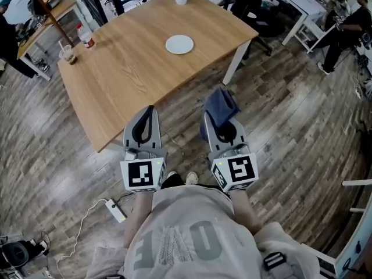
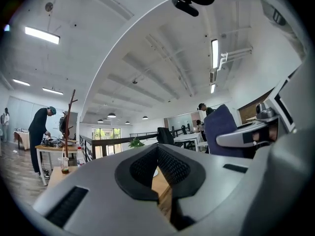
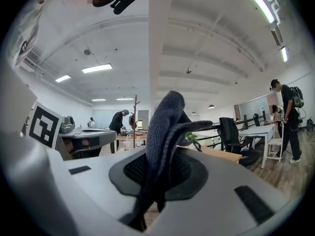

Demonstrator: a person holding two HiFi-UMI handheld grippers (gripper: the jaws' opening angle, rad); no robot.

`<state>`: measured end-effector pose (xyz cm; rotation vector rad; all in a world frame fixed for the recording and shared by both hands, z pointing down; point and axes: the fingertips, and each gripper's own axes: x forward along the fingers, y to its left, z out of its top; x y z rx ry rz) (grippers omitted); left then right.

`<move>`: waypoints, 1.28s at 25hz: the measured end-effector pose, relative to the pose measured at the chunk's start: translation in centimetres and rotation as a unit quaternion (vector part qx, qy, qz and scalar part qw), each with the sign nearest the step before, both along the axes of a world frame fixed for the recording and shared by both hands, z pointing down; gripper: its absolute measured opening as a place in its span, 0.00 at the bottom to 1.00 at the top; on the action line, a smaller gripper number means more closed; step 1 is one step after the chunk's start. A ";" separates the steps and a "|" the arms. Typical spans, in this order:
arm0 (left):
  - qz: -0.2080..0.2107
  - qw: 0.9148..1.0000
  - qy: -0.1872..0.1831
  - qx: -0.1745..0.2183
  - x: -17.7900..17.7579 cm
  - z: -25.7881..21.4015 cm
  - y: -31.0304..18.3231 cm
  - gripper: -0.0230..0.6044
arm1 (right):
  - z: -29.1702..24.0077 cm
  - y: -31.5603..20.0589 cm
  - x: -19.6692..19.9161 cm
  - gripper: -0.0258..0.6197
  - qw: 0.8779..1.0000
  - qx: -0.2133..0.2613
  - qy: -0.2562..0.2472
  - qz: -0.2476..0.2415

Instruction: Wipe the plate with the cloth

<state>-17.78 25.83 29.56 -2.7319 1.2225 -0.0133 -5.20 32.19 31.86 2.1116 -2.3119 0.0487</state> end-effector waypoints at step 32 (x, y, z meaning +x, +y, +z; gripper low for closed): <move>0.011 0.999 0.048 -0.020 11.0 0.7 -22.9 0.04 | -0.1 -21.5 10.5 0.14 1.000 -0.006 0.008 0.012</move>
